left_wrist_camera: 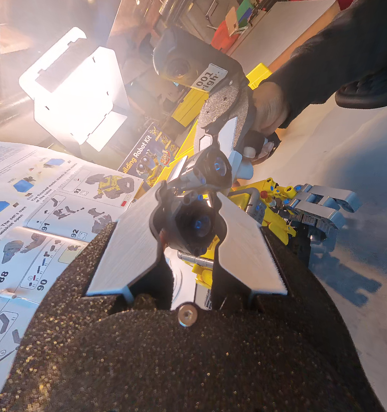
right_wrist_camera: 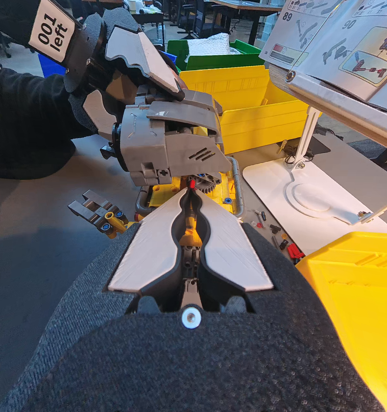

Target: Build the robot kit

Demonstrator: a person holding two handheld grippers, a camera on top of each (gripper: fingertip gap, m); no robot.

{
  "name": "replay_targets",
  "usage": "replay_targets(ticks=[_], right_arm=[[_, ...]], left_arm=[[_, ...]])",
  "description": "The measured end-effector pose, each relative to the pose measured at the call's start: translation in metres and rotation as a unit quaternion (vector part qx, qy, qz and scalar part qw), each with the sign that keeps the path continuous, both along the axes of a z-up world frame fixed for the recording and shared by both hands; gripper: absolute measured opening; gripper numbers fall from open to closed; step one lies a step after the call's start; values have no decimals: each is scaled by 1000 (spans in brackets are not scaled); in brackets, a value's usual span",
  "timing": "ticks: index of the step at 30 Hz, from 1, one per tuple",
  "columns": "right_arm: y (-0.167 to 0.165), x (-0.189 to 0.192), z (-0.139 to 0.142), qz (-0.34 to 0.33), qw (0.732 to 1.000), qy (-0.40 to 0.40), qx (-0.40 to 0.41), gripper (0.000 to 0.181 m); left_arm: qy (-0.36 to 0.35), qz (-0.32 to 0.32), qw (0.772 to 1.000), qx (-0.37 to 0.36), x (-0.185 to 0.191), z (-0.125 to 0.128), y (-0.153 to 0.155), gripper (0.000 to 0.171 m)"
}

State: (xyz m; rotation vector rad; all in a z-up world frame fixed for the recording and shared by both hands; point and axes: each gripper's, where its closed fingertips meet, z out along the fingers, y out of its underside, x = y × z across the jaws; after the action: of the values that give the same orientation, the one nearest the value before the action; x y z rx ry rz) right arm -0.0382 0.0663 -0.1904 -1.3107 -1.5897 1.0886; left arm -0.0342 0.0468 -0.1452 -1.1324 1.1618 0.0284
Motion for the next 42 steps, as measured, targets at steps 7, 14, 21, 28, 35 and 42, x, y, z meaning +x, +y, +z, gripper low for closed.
replay_targets(ticks=[7,14,21,28,35,42], right_arm=[[1,-2,0,-5,1000,5,-1,0],[2,-6,0,-10,1000,7,0,0],[4,-15,1,-19,1000,9,6,0],[5,-13,2,-24,1000,19,0,1],[9,1,9,-35,999,27,7,4],[5,-1,3,-38,999,19,23,4]], left_arm=[[-3,-8,1000,3,-1,0,2,41],[-6,-12,1000,5,-4,0,2,41],[3,-9,1000,10,-10,1,4,37],[13,7,1000,15,-13,2,5,38],[76,35,996,41,-13,1,5,40],[97,57,993,47,-15,2,6,46]])
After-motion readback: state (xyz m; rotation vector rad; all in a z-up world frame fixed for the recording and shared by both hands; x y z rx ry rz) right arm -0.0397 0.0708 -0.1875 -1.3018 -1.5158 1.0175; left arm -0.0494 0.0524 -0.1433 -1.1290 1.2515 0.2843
